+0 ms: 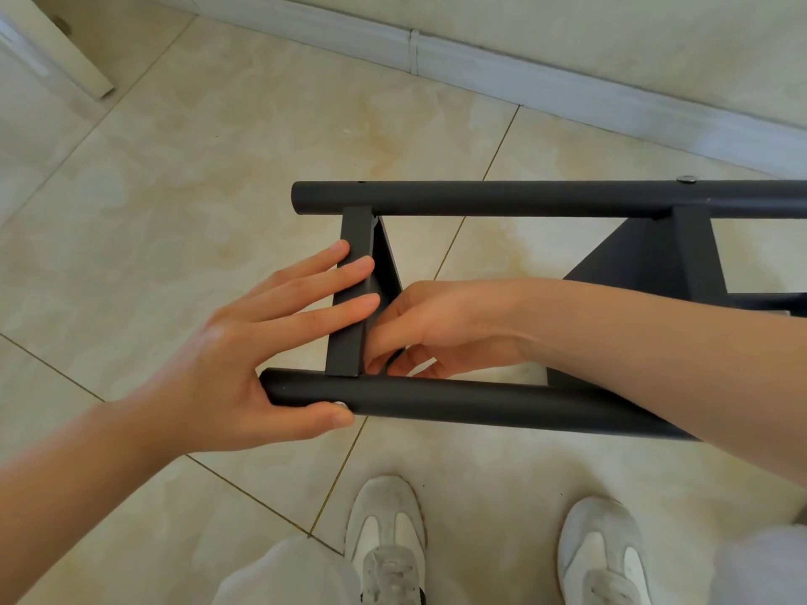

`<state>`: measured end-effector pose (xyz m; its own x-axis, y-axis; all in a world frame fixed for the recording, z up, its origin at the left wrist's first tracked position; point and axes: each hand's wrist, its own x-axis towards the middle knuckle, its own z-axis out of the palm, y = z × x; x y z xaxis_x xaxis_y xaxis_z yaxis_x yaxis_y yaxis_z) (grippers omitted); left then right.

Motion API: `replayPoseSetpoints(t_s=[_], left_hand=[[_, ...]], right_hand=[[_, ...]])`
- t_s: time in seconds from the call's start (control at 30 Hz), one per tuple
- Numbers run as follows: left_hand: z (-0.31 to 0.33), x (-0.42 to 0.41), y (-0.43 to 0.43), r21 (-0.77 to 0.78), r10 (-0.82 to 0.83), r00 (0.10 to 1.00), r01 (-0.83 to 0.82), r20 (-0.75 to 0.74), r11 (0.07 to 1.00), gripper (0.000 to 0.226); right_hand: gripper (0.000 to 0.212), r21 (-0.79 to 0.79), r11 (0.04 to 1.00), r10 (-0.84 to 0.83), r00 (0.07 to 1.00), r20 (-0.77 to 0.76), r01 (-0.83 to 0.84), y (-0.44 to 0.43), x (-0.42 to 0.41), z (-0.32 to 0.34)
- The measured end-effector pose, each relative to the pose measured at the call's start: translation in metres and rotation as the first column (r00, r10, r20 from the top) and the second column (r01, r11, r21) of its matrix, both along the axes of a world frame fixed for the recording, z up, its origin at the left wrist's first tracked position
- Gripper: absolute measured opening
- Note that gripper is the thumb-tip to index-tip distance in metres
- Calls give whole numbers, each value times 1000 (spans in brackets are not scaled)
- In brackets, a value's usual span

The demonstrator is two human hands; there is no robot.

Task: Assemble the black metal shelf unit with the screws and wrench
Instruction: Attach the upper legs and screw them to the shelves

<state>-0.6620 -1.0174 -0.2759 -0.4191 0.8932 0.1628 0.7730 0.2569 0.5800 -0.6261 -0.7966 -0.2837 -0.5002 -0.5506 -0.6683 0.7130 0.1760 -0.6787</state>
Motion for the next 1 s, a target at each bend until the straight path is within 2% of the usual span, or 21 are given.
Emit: replayPoseSetpoints(t_s=[0.2,0.43,0.6,0.73,1.0], left_hand=[[0,-1,0,7,-1,1000,1,-10,1000,72],[1,0,3,21,6,999,-6,-34,1000,72],[2,0,3,22,11,999,-10,-39,1000,72],[1,1,3,20,11,999,-10,-45,1000,73],[0,0,2,34,7,999,-6,-40,999,72]], right_hand=[[9,-20,1000,9,999,37,-9,5,-3,1],[20,-1,1000,26,999,25,-26,0,1,-4],[17,-39,999,34,993,116,-30,7,-3,0],[5,8,1000,26,994,103,-27,8,-2,0],[15,-40,999,10,997,72,-8,4,-2,2]])
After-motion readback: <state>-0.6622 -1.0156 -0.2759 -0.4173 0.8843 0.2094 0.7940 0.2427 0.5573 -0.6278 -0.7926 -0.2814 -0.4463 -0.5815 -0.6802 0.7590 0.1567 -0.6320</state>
